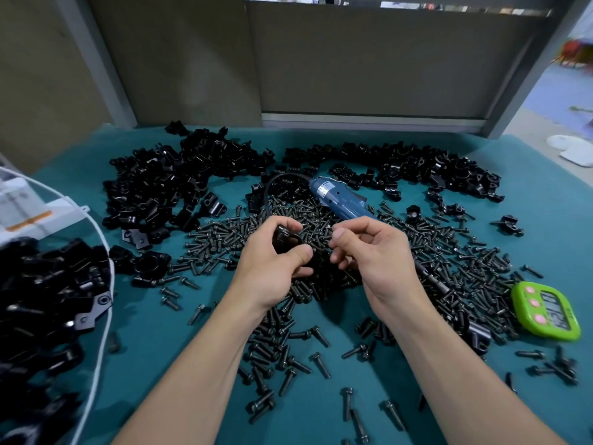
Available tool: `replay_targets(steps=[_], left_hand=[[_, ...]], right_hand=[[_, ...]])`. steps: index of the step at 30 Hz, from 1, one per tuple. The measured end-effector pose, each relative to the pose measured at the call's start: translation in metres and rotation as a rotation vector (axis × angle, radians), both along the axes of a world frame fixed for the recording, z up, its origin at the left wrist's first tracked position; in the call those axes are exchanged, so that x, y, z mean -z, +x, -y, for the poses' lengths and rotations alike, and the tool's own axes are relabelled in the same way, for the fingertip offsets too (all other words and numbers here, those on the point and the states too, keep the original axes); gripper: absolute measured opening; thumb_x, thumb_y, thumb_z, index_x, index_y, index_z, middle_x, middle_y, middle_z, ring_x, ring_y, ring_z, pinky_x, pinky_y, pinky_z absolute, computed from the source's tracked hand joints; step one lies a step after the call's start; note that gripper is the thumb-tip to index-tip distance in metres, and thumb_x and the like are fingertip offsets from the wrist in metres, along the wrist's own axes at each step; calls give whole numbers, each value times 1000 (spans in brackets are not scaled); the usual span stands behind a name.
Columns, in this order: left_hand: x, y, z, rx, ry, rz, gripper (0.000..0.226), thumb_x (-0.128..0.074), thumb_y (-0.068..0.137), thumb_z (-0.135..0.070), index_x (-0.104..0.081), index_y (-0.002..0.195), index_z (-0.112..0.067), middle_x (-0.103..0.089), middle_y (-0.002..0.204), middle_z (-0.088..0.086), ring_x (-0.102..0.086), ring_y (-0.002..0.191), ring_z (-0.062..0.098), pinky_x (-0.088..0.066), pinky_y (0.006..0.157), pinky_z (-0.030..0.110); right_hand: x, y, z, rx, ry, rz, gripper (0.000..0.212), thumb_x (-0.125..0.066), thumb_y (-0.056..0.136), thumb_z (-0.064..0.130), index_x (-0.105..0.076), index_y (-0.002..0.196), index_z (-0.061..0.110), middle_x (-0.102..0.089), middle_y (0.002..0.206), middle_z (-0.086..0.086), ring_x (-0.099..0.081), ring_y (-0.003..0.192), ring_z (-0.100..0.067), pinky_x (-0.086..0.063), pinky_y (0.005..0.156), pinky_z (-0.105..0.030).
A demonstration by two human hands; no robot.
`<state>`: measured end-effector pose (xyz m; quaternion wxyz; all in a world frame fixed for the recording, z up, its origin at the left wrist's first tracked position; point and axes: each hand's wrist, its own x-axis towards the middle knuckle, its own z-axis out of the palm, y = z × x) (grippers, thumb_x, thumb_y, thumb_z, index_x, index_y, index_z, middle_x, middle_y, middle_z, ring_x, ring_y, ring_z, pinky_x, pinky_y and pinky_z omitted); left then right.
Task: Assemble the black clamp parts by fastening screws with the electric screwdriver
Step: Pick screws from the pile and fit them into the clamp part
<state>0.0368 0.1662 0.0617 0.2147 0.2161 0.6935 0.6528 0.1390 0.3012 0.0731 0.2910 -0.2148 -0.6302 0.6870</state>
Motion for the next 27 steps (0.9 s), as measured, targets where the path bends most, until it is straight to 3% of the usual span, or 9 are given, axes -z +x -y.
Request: replay_targets(steps=[2,5,11,15,17,24,27], left_hand=[[-1,1,2,36,-42,-62,35,-79,87,-6,-69,99,-37,-72,89,-4,-78,79,20,-65,81,49],[-3,1,4,66,-122,-192,42,-85,78,-20,-65,103,-47,-74,102,-9,-72,102,20,-58,94,50],[-4,-1,0,8,-103,-202,42,-89,78,-12,-67,94,-44,-75,101,-2,-69,107,27,-54,97,56],[-5,-3,0,55,-14,-144,41,-87,78,-1,-71,91,-37,-73,83,-7,-69,78,9,-58,74,31],[-8,-1,0,88,27,-123,40,-86,78,3,-72,91,-32,-72,81,-6,-67,76,7,-56,71,24],[-9,0,1,97,84,-117,41,-85,76,7,-72,89,-30,-72,80,-6,-68,75,6,-55,68,21],[-11,0,1,123,87,-148,41,-86,76,6,-73,90,-30,-73,81,-8,-68,77,5,-54,69,20]], right_hand=[[-1,2,1,-19,-23,-24,13,-72,88,-7,-74,89,6,-73,73,-12,-65,58,-19,-52,54,-25],[-1,4,1,-40,-50,-40,16,-73,86,-10,-74,92,5,-73,73,-14,-68,60,-21,-53,55,-25],[-3,6,-8,-74,59,-21,15,-76,88,-1,-78,81,11,-74,75,-18,-68,57,-24,-53,53,-27],[-3,5,-10,-91,187,-5,14,-79,86,2,-79,80,14,-72,69,-17,-65,55,-25,-52,53,-30],[-3,5,-9,-110,219,-5,15,-79,85,1,-78,79,15,-70,64,-15,-65,53,-24,-53,53,-31],[-7,7,-4,-3,333,-7,18,-80,86,4,-77,80,21,-71,62,-9,-67,53,-23,-52,54,-25],[-7,7,-2,12,424,78,20,-80,87,7,-76,78,24,-71,60,-3,-68,52,-17,-54,54,-23]])
